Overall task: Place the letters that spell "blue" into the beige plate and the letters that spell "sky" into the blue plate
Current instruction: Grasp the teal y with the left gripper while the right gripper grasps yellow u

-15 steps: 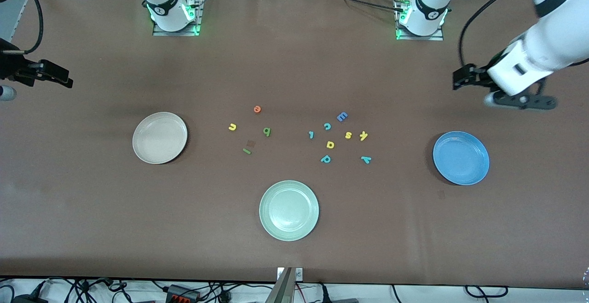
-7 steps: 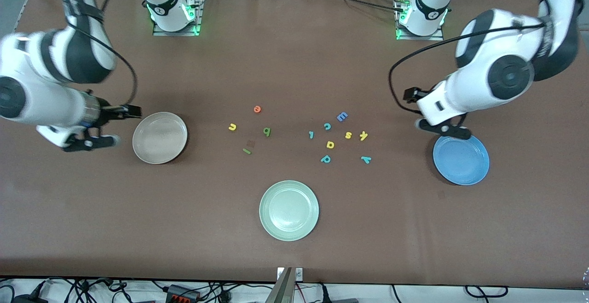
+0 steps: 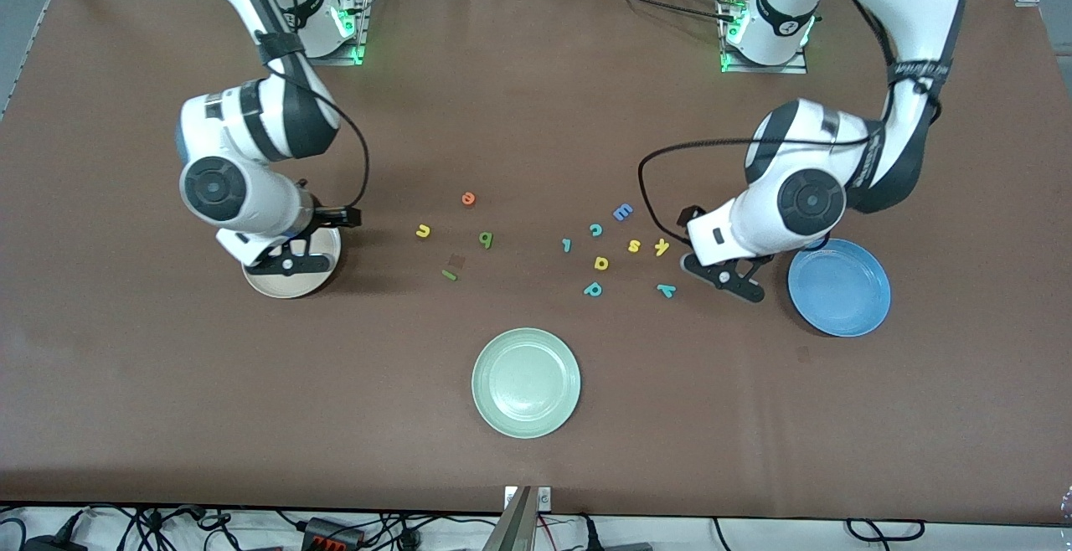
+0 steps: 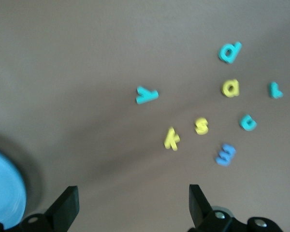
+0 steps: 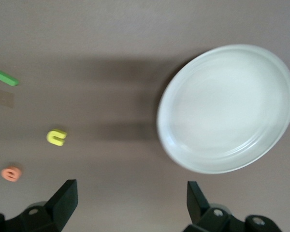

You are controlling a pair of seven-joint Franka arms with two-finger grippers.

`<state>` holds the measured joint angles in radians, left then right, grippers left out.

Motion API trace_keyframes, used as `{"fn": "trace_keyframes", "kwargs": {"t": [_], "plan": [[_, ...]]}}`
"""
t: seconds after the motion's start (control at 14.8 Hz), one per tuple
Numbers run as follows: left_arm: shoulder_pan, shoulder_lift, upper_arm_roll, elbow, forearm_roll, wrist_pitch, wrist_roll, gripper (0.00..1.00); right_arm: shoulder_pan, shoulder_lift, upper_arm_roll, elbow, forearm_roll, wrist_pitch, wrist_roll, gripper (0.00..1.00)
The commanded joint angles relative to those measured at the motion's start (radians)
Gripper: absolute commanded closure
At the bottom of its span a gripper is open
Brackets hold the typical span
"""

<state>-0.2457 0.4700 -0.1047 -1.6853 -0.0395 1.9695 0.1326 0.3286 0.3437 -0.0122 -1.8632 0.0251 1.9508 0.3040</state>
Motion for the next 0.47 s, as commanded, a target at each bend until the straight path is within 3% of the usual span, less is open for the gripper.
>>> {"fn": "trace_keyframes", "kwargs": {"t": [0.0, 0.2, 0.4], "plan": [[-0.01, 0.077, 0.007, 0.049, 0.032, 0.041, 0.123, 0.0, 0.036, 0.0, -0.006, -0.051, 0.054, 0.068, 0.113, 0.0], [-0.042, 0.101, 0.005, 0.05, 0.147, 0.063, 0.342, 0.0, 0.092, 0.049, -0.006, -0.086, 0.065, 0.183, 0.228, 0.0], [-0.067, 0.145, 0.003, 0.05, 0.156, 0.149, 0.574, 0.0, 0.148, 0.11, -0.006, -0.114, 0.065, 0.317, 0.352, 0.0]]}}
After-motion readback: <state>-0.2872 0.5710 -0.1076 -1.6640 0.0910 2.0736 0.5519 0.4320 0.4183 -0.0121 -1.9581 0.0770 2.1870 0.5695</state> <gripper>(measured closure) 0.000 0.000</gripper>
